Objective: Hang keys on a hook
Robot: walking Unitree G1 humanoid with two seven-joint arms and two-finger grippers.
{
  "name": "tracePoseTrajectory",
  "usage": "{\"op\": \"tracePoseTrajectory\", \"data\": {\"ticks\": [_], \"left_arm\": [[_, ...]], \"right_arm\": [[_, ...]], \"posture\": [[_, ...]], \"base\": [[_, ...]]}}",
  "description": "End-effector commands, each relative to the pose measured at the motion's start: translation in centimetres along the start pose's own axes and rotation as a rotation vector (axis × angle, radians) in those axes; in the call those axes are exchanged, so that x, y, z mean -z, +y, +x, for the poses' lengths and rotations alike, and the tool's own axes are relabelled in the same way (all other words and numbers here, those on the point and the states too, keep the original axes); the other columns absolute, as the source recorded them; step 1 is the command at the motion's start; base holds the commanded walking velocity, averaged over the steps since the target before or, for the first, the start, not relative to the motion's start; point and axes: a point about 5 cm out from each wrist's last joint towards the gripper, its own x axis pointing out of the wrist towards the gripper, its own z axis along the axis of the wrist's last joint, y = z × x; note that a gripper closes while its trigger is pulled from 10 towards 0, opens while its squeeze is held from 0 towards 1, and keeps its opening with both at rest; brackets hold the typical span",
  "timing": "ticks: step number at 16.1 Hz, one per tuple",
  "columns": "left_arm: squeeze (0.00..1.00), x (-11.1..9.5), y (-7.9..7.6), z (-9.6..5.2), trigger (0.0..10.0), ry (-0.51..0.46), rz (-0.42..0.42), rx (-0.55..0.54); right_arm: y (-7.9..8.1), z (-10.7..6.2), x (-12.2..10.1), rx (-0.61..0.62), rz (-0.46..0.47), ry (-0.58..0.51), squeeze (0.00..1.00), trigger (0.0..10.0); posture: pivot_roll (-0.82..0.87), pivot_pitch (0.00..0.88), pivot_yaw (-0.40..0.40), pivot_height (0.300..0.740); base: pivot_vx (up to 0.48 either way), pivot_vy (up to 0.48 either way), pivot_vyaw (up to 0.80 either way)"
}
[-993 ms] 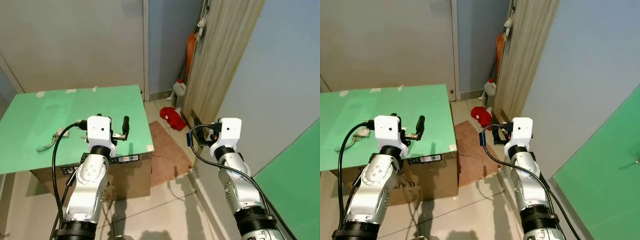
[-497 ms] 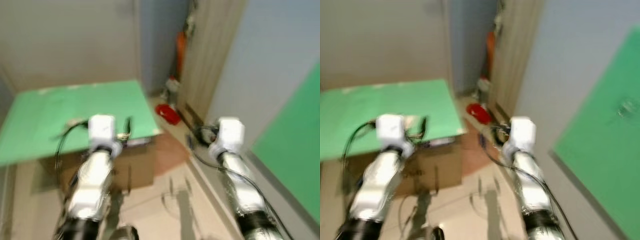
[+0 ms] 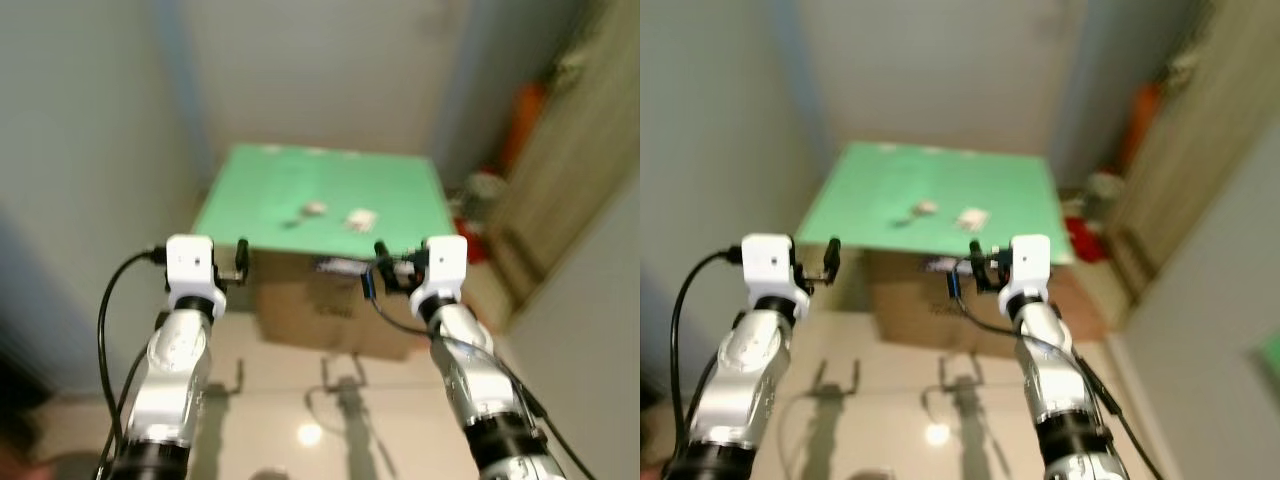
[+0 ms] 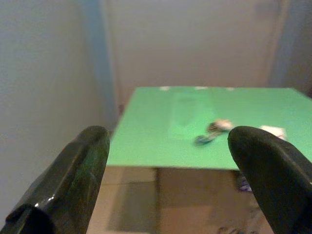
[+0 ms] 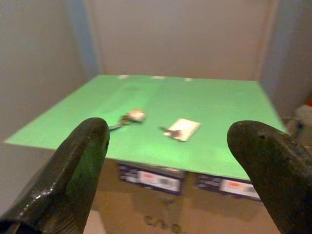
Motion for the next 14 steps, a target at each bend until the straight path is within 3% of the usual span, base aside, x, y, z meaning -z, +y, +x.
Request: {"op": "tracePoseTrajectory", "data": {"ticks": [1, 2, 11, 14], "left_arm": [[0.00, -0.19, -0.62, 0.15, 10.0, 0.000, 0.012, 0.018], [0.00, -0.19, -0.64, 0.16, 10.0, 0.000, 0.012, 0.019], [0.00, -0.19, -0.92, 0.33, 10.0, 0.002, 0.024, 0.042], [0.00, -0.63, -1.17, 0.20, 10.0, -0.027, 0.032, 0.067]], "right_arm": [[-0.67, -0.06, 0.18, 0.022, -0.010, 0.022, 0.00, 10.0], [-0.62, -0.06, 0.26, 0.017, -0.009, 0.029, 0.00, 10.0], [-0.67, 0.08, 0.21, 0.017, -0.010, 0.032, 0.00, 10.0], [-0.66, 0.09, 0.13, 0.019, -0.022, 0.027, 0.00, 10.0]], "posture": [[0.03, 0.000, -0.005, 0.740], [0.03, 0.000, -0.006, 0.740], [0.03, 0.000, -0.006, 0.740], [0.02, 0.000, -0.006, 0.740]], "base": [[0.000, 0.000, 0.00], [0.000, 0.000, 0.00], [0.000, 0.000, -0.80], [0.240, 0.212, 0.00]]}}
